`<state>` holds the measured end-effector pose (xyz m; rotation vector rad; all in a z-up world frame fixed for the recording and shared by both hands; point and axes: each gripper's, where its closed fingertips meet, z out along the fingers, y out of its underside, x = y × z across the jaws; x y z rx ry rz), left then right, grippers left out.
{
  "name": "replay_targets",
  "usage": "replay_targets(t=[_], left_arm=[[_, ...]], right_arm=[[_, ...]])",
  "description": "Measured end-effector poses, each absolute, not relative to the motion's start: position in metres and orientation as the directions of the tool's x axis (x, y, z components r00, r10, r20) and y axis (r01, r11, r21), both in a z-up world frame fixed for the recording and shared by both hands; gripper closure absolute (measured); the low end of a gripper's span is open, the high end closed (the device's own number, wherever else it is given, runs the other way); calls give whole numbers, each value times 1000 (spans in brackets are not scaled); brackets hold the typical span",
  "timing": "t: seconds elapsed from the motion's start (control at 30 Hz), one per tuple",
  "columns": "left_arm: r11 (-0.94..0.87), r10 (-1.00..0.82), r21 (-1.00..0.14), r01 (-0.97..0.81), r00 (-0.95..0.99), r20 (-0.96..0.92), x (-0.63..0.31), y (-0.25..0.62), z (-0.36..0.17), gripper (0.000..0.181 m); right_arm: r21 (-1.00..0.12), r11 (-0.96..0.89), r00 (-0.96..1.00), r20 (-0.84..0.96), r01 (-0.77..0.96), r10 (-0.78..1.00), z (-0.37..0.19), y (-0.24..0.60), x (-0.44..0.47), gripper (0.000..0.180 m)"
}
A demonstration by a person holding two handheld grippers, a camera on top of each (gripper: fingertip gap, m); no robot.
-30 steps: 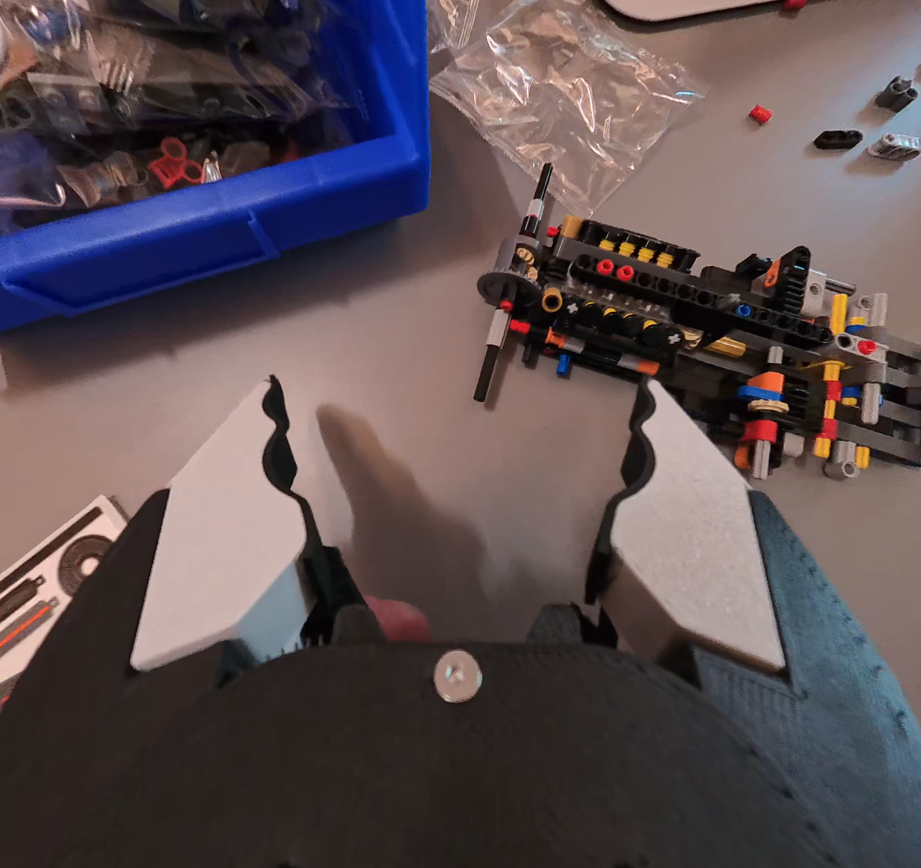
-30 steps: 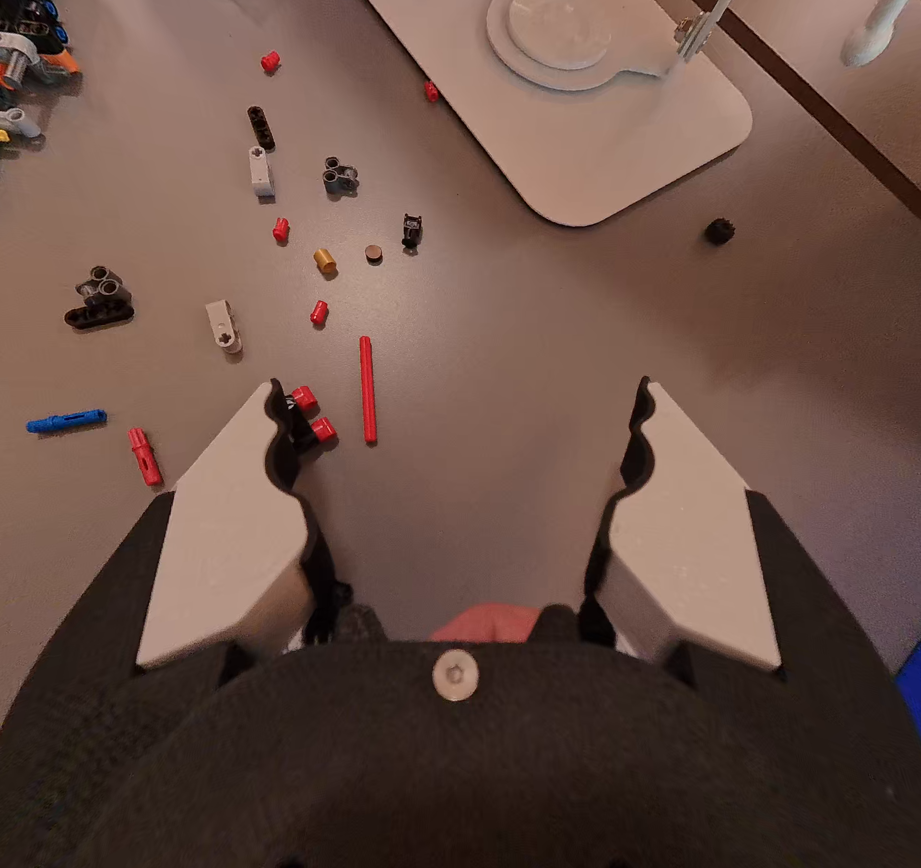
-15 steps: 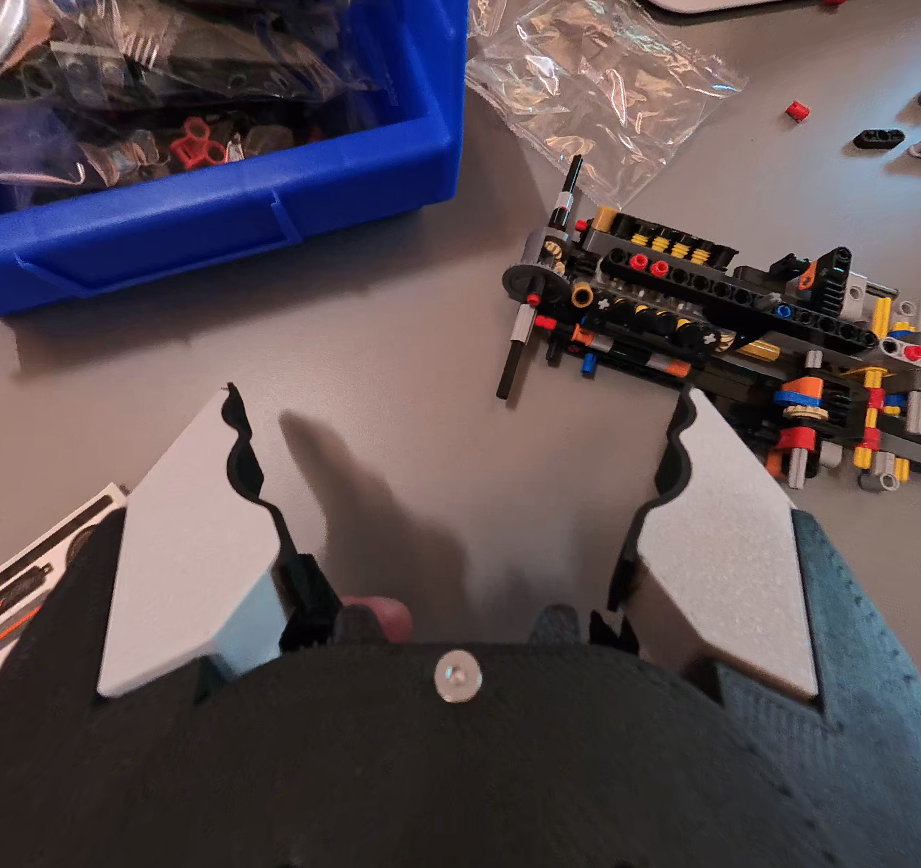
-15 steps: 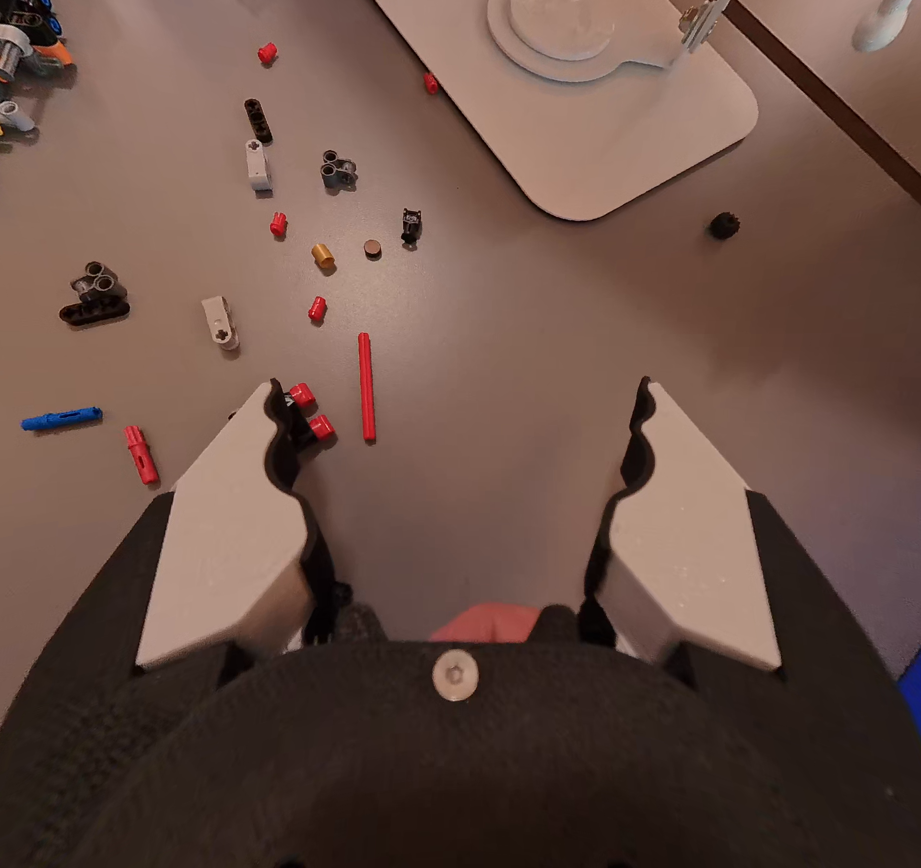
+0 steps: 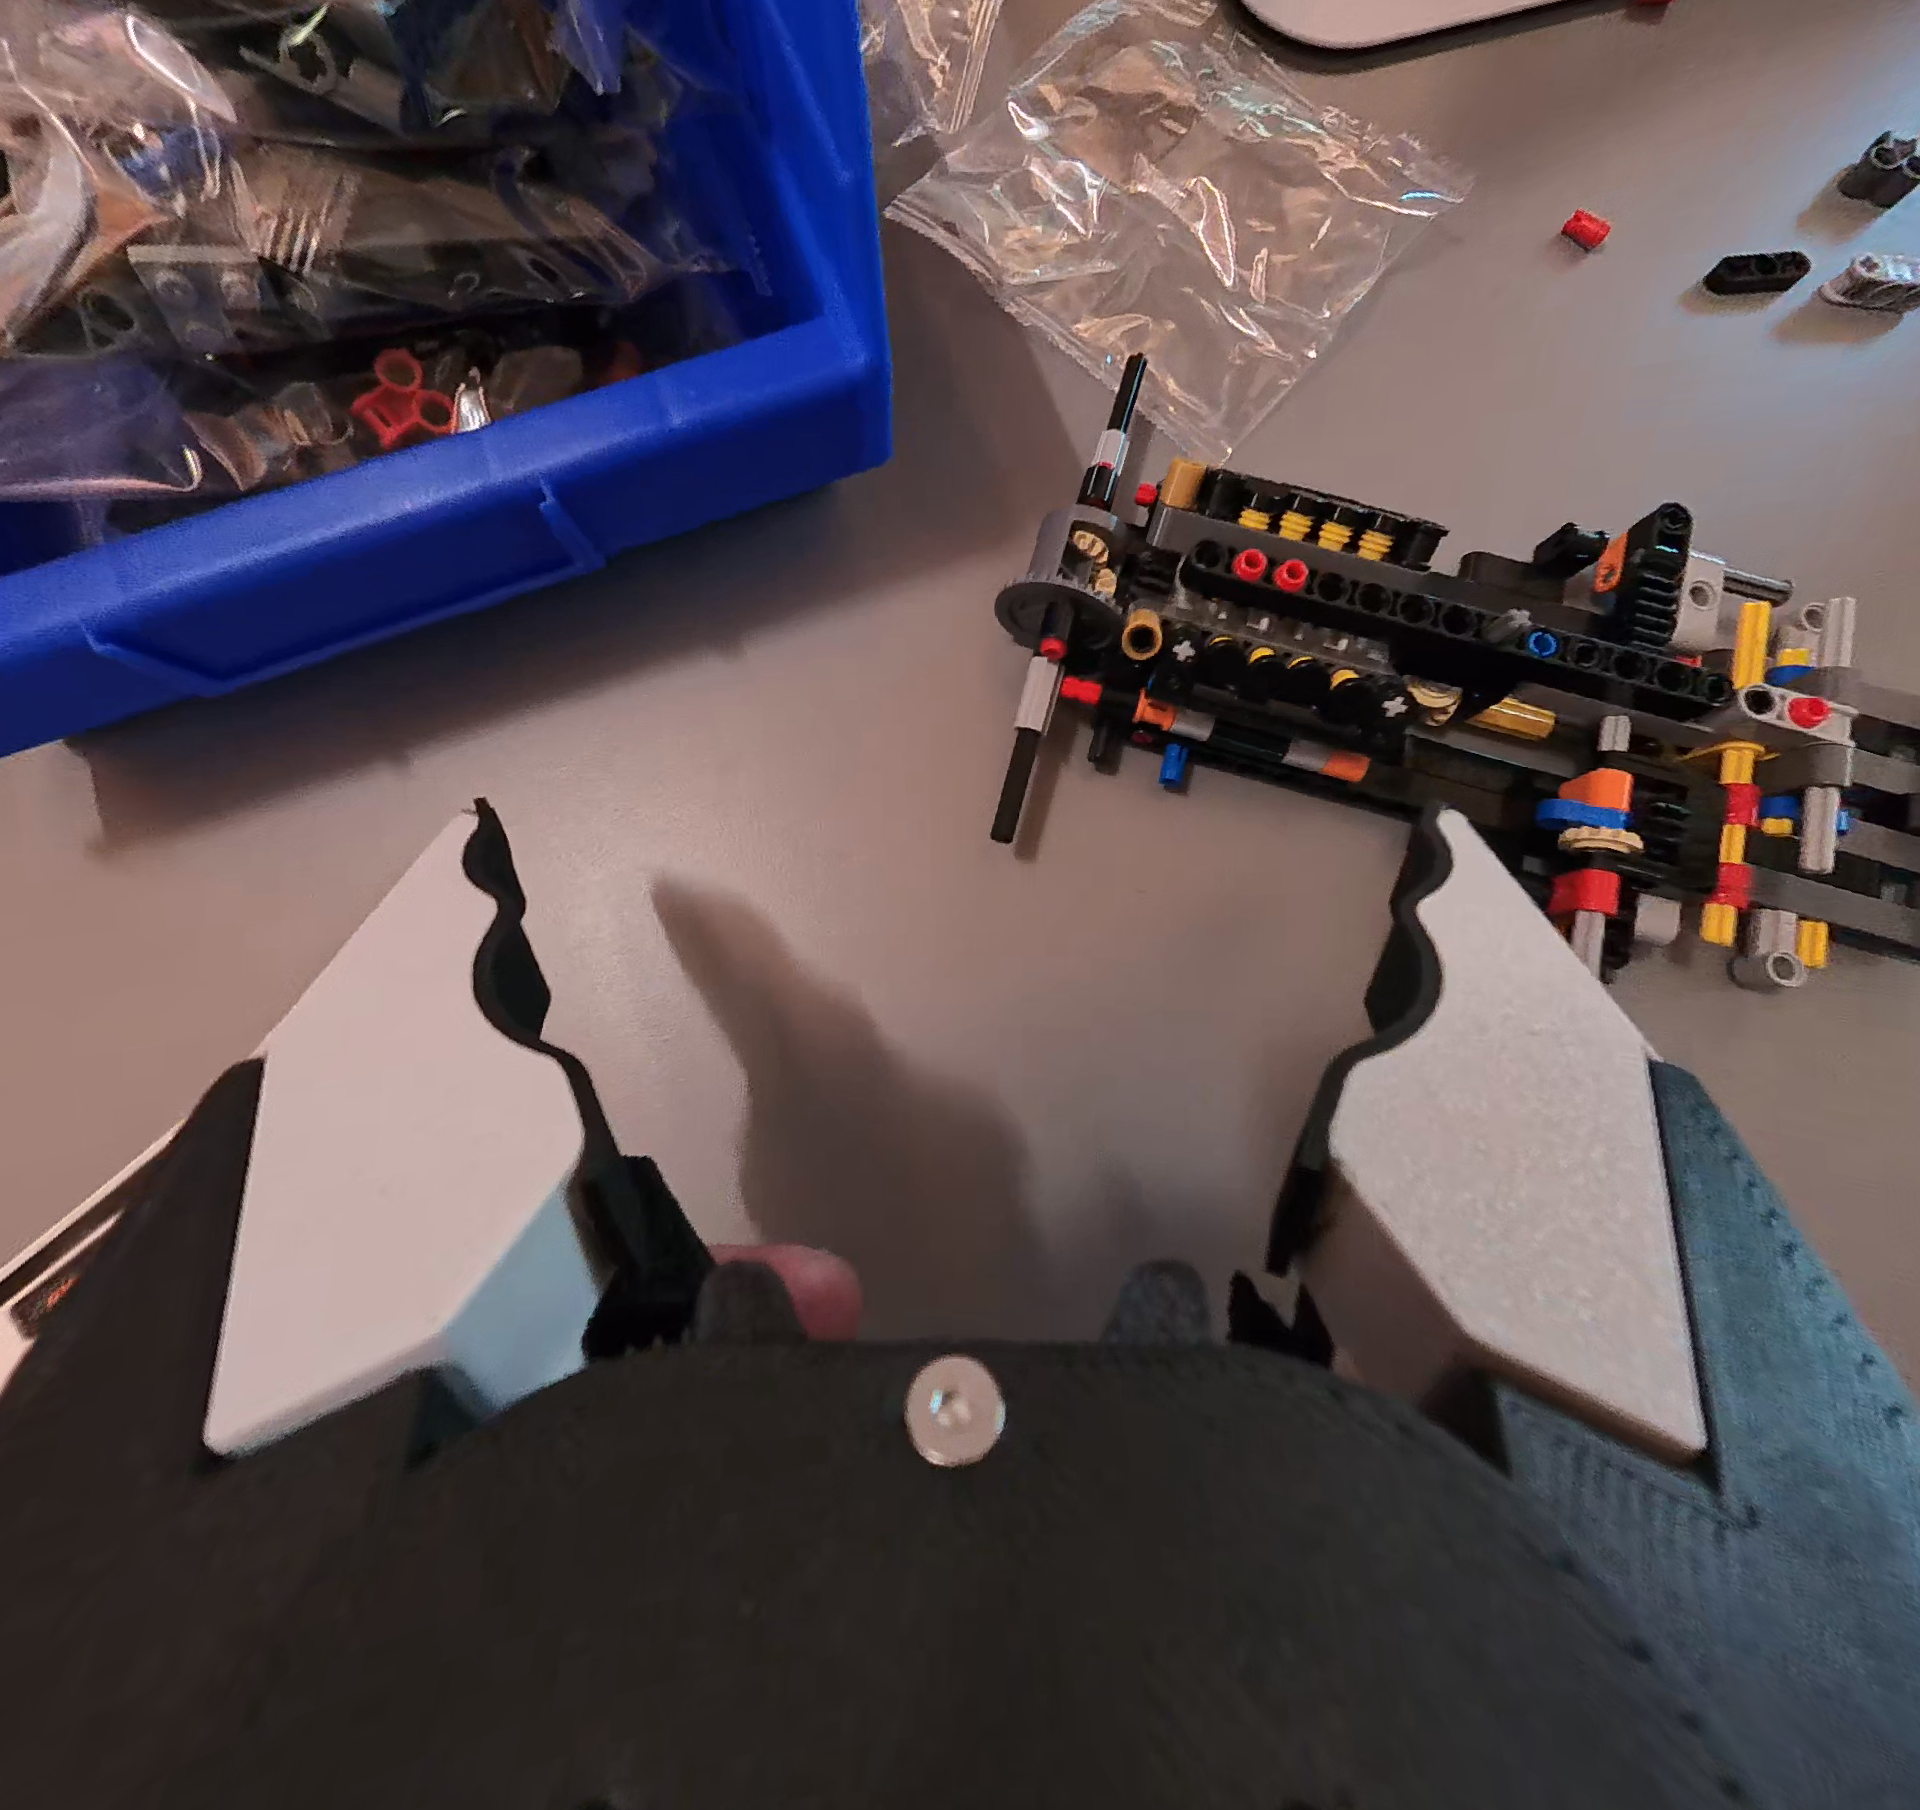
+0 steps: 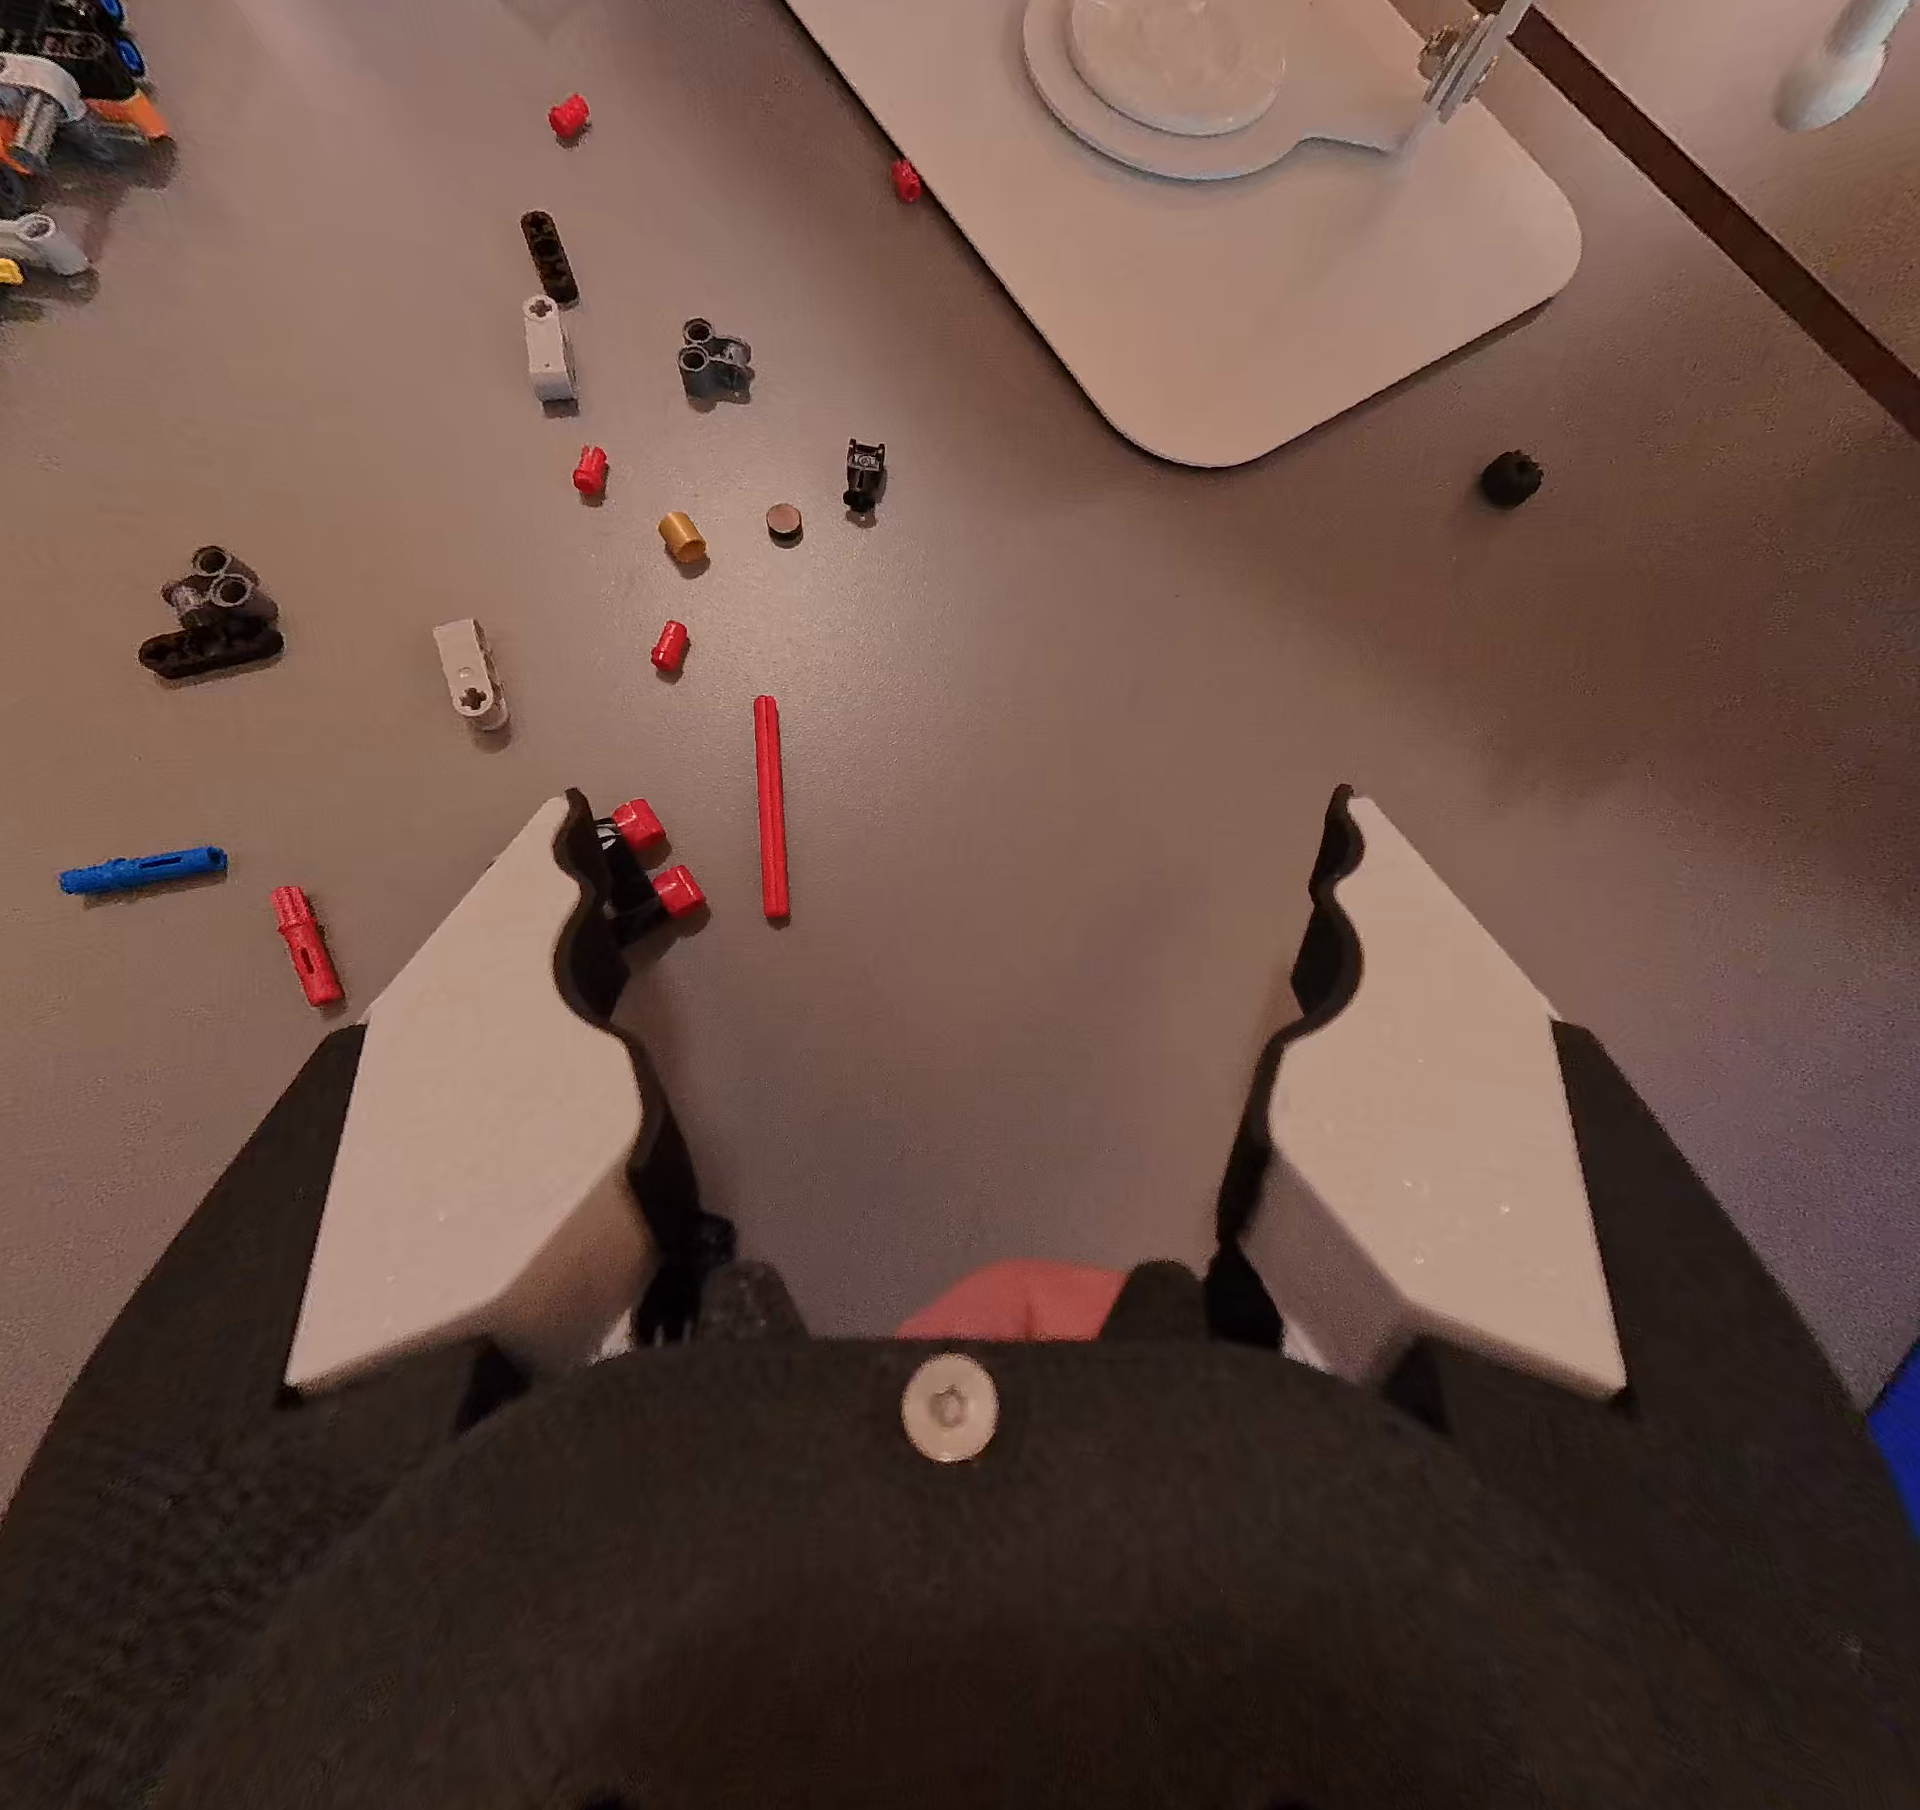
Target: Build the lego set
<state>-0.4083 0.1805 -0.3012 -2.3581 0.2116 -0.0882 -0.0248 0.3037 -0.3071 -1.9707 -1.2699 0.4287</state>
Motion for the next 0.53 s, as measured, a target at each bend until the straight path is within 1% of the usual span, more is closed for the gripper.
replay_targets(t=[0.03, 0.53], left_arm=[[-700, -179, -702, -129, 984, -2, -408, 181, -300, 23], [-690, -205, -702, -177, 978, -45, -406, 180, -293, 23]], right_arm=[[-735, -237, 455, 109, 636, 884, -307, 304, -25, 49], [-738, -242, 464, 107, 629, 879, -304, 306, -21, 50]])
